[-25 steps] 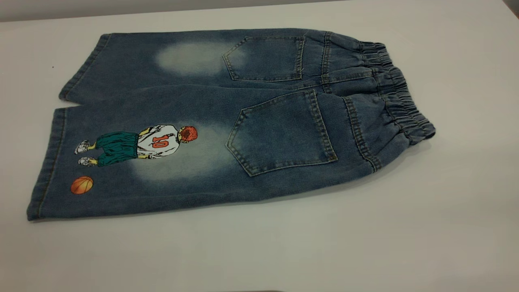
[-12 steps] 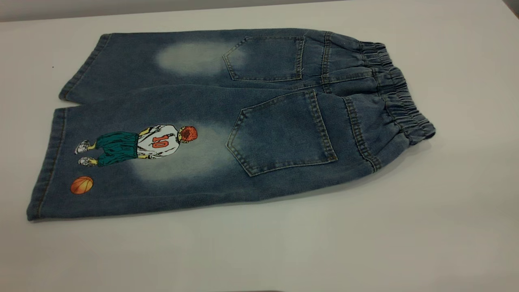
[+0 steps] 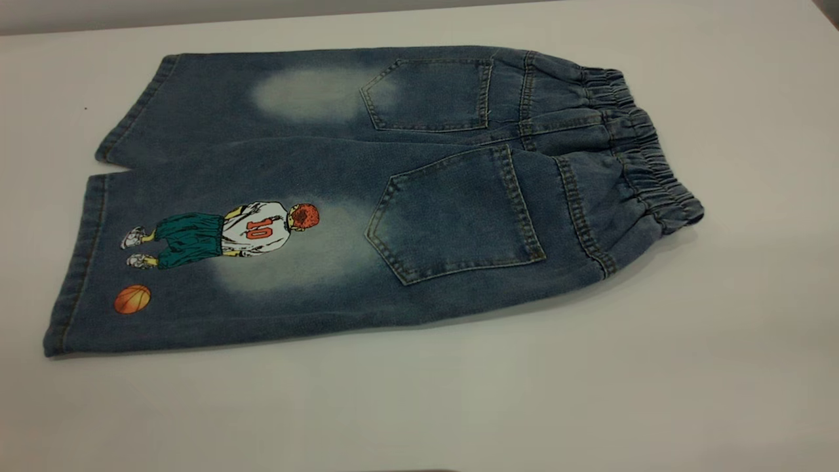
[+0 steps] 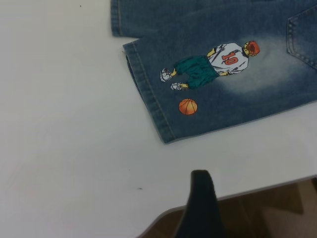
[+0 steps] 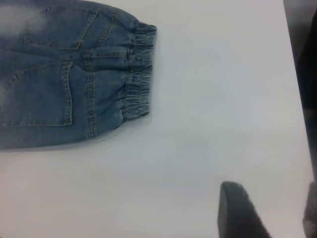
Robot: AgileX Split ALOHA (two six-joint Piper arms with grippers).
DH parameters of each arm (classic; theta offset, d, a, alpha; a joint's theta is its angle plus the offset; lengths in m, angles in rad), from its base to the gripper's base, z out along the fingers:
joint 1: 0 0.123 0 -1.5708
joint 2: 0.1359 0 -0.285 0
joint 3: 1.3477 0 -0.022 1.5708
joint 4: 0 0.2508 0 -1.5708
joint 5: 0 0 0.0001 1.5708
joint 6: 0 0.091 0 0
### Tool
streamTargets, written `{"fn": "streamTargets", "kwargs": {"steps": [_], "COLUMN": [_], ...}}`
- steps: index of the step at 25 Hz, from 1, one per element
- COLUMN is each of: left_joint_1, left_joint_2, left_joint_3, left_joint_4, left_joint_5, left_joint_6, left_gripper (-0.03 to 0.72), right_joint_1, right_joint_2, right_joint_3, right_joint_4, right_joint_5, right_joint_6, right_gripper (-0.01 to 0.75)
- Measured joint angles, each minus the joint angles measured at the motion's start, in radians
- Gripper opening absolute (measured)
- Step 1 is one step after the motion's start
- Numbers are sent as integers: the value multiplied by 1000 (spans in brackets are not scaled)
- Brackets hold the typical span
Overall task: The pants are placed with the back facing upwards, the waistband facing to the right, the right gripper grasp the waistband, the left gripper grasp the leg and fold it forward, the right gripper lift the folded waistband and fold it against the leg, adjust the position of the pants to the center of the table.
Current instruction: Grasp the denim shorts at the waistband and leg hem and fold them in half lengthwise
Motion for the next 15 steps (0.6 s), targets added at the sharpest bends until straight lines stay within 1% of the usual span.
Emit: {"fn": "streamTargets", "kwargs": {"steps": [15], "left_joint_1": [0], "left_joint_2": [0], "left_joint_3": [0], "left_joint_4": [-19], "left_joint_5": [0], "left_joint_6": [0], "left_gripper": [517], "right_joint_1": [0], "right_joint_2": [0], "right_joint_3": [0], "right_joint_4": [8], "right_joint_5": [0], "right_joint_6": [0], "right_gripper": [240]}}
